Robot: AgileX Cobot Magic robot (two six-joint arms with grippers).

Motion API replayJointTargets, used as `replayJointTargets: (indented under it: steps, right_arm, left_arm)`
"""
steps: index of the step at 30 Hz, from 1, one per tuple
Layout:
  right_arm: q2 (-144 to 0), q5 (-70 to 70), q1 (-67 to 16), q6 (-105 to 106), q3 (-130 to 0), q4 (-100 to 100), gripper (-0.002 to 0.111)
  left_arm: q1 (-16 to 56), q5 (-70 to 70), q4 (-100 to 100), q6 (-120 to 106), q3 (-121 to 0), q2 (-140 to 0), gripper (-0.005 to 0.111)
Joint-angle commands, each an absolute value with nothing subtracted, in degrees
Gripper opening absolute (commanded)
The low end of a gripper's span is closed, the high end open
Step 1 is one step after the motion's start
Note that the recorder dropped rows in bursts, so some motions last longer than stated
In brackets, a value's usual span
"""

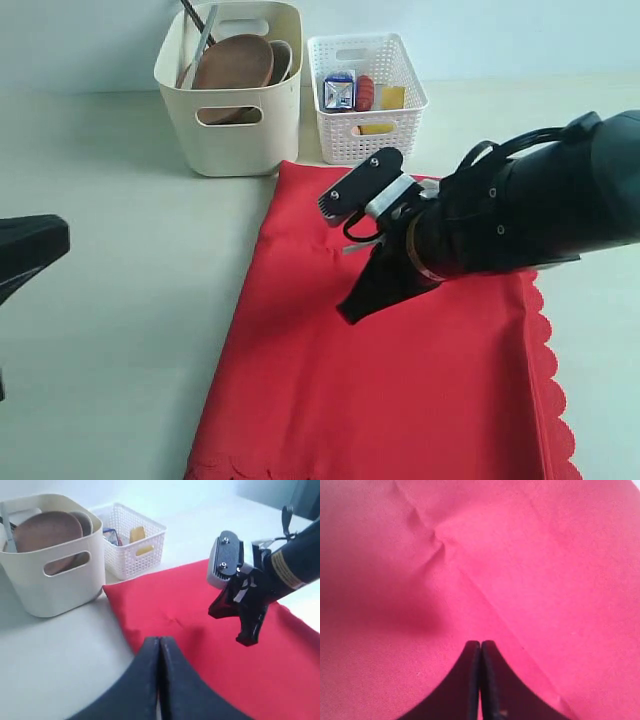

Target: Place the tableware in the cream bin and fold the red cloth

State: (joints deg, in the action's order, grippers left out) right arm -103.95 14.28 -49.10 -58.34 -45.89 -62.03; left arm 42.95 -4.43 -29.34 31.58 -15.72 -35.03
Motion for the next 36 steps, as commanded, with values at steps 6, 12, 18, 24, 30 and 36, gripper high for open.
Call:
replayJointTargets:
  steps: [6, 12, 18, 24, 30, 36]
  right_arm:
    - [-105.11, 9.45, -45.85, -42.32, -46.08, -47.75, 0.000]
    - [-106.01, 11.92, -45.85, -30.47, -46.08, -33.88, 0.000]
    - [-106.71, 18.68, -42.13, -21.47, -46.08, -20.23, 0.000]
    - [-108.51, 25.98, -37.24, -16.64, -46.08, -14.95, 0.000]
    - [-108.86, 29.45, -31.88, -16.51, -46.19, -15.20, 0.000]
    - [-107.72, 36.58, -25.88, -16.51, -50.41, -15.59, 0.000]
  left_arm:
    - [42.58, -4.85, -29.37, 37.26, -8.67, -22.36, 0.001]
    - [42.58, -4.95, -29.37, 36.41, -8.18, -21.99, 0.001]
    - [42.58, -4.95, -29.37, 36.30, -8.18, -21.99, 0.001]
    - [42.58, -4.95, -29.37, 36.30, -8.18, -21.99, 0.001]
    - [42.58, -4.95, -29.37, 36.30, -8.18, -21.99, 0.001]
    - [42.58, -4.95, -29.37, 36.30, -8.18, -21.99, 0.001]
